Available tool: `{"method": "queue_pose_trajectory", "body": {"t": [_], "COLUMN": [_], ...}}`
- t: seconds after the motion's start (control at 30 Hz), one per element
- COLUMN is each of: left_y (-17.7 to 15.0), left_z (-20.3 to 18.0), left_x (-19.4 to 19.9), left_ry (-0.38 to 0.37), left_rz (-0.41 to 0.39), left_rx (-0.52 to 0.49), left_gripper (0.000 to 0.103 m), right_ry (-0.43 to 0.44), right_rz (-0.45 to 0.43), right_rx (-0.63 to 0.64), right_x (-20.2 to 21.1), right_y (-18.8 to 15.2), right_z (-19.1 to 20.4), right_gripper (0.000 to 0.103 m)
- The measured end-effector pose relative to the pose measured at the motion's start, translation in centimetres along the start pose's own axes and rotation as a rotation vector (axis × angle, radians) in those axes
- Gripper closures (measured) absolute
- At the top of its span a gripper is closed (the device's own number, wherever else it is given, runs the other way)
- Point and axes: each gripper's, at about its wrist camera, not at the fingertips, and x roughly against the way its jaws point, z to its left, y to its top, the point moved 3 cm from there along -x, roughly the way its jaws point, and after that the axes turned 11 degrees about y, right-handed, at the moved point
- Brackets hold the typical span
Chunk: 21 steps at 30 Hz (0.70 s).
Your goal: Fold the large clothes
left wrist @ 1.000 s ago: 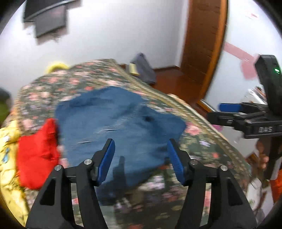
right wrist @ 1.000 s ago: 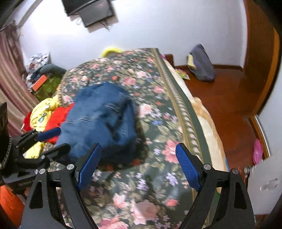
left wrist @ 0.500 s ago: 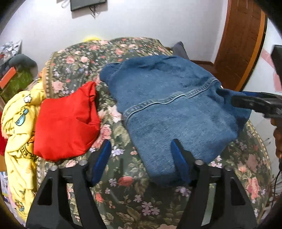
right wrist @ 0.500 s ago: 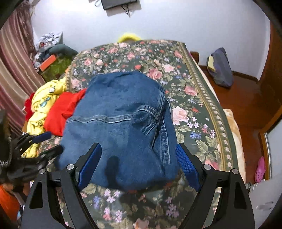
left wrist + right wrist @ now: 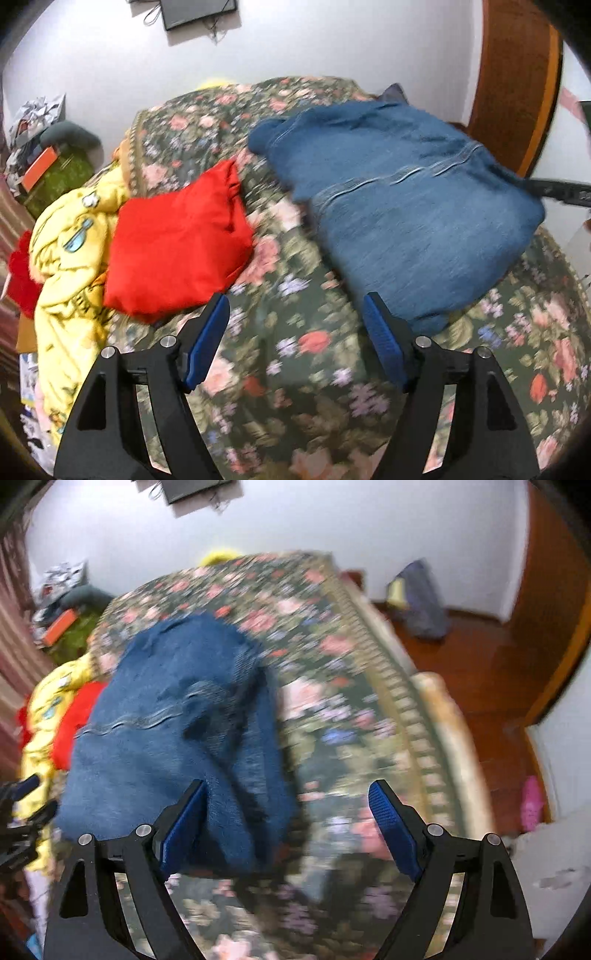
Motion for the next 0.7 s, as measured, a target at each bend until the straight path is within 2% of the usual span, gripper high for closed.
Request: {"method": "queue_pose_trajectory", "body": {"t": [0.2,0.37,0.47,0.57,0.67,0.7], "left_y": [0.3,3.0,5.3,6.8,8.1,8.4], "left_z": [2.7,3.3,3.2,2.7,2.0,1.7], "left_x": [0.0,1.1,0.9,-0.1,-2.2,-3.4], "left_ry": [0.017,0.001,-0.032,-0.078,-0.160,-0.208], "left_rz": [0.009,-0.046,-0.054,-0.026,0.044,0.088], "left_rx": [0.056,0.082,0.106,0.130,0.168,0.188], "left_gripper": [0.029,0.029,0.029,0.029,0.029,0.029], "right_ry": [0.000,0.098,0.176,0.263,0.320,0.338], "right_rz": [-0.008,-0.032,-0.020,0.024,0.094,0.124], "right_rx": [0.057,0.065,0.059,0.035,0.023,0.027], "right_x": [2.5,3.0,1.8,-0.4,-3.1,-4.3], "right_y": [0.5,2.0,3.5,4.8,5.7,5.9], "right_z": [0.1,1.2,2.1,2.7,3.1,3.3], "right_gripper": [0.017,0.016,0.016,0.016,0.016,0.016]}}
